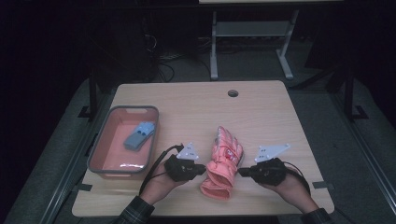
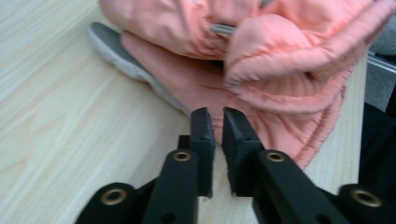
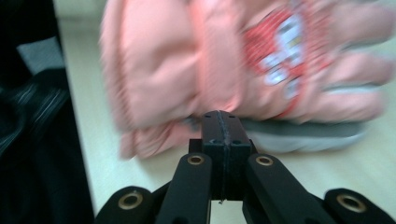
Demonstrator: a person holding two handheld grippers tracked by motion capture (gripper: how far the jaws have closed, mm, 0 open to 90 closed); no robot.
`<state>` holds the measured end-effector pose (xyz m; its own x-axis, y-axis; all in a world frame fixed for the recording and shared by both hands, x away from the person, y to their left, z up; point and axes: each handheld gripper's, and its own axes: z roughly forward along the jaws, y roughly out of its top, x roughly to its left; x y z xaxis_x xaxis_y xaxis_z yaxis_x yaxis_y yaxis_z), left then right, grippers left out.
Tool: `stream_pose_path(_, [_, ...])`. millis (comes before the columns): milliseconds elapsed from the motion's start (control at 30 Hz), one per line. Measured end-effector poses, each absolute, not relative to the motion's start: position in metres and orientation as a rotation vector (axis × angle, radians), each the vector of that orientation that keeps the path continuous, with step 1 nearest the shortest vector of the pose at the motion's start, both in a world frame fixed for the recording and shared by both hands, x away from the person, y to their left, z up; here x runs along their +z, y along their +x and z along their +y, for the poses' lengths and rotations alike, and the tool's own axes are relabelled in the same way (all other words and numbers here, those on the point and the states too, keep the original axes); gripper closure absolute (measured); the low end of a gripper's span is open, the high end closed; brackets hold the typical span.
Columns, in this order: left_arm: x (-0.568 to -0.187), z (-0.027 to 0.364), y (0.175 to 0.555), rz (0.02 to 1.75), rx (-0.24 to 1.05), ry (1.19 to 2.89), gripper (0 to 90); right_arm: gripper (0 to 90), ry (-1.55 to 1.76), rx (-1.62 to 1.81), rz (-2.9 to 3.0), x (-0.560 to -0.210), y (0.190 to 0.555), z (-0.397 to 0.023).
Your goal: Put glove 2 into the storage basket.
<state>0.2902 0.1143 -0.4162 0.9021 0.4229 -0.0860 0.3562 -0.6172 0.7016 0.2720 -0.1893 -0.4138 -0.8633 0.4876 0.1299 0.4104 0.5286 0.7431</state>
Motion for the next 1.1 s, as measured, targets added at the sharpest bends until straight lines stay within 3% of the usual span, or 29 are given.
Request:
stream_pose_path(400, [-0.406,0.13,0.311,0.681,0.116,2.219,39.9,90.0,0.844,1.375,2.531,-0.396,0.323,-0.175])
stream_pose_path(1100, [-0.402,0.122,0.322,0.689,0.084,2.205,20.6,90.0,0.865,1.119,2.696,-0.447,0.335,-0.146])
